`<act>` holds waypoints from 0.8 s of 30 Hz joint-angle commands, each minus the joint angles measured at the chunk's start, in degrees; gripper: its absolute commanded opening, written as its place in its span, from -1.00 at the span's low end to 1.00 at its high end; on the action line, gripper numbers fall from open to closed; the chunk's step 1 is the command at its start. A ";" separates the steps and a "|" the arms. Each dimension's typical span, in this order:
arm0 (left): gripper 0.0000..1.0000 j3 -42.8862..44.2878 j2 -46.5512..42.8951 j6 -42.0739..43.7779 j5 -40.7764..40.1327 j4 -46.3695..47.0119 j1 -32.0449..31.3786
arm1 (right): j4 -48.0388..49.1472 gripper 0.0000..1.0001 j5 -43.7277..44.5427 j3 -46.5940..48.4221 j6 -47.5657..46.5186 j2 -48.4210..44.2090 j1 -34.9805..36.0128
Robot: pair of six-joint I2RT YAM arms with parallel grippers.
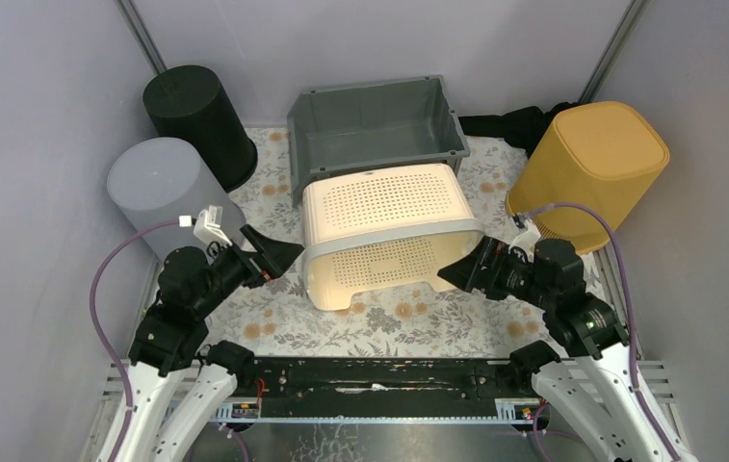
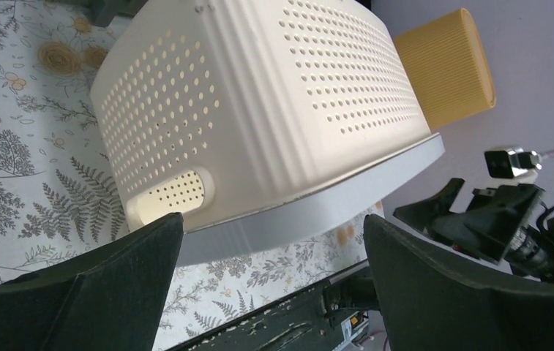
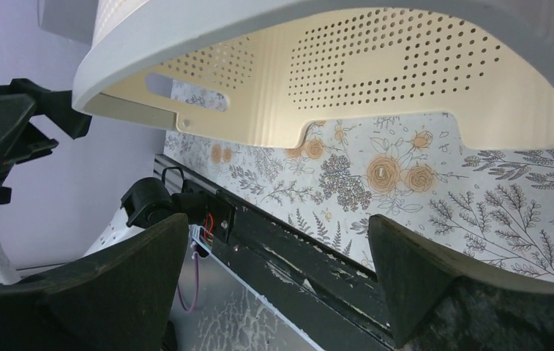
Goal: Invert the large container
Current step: Turn the container upside down at the center of the board.
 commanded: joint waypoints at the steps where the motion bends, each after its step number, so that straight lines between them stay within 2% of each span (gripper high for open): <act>1: 1.00 -0.16 2.89 2.14 -1.58 7.86 0.24 | -0.73 0.99 -1.52 -0.31 0.49 -2.45 0.22; 14: 0.96 -4.12 8.32 3.24 -0.61 14.59 0.19 | 0.26 0.94 -0.17 -4.64 1.85 -3.47 0.22; 19: 0.62 -5.95 8.10 2.56 2.59 15.43 0.20 | -0.31 0.89 0.61 -4.44 1.33 -2.80 0.22; 24: 0.44 -7.48 6.08 1.68 3.97 13.78 0.17 | -0.21 0.88 0.69 -4.53 0.89 -2.64 0.22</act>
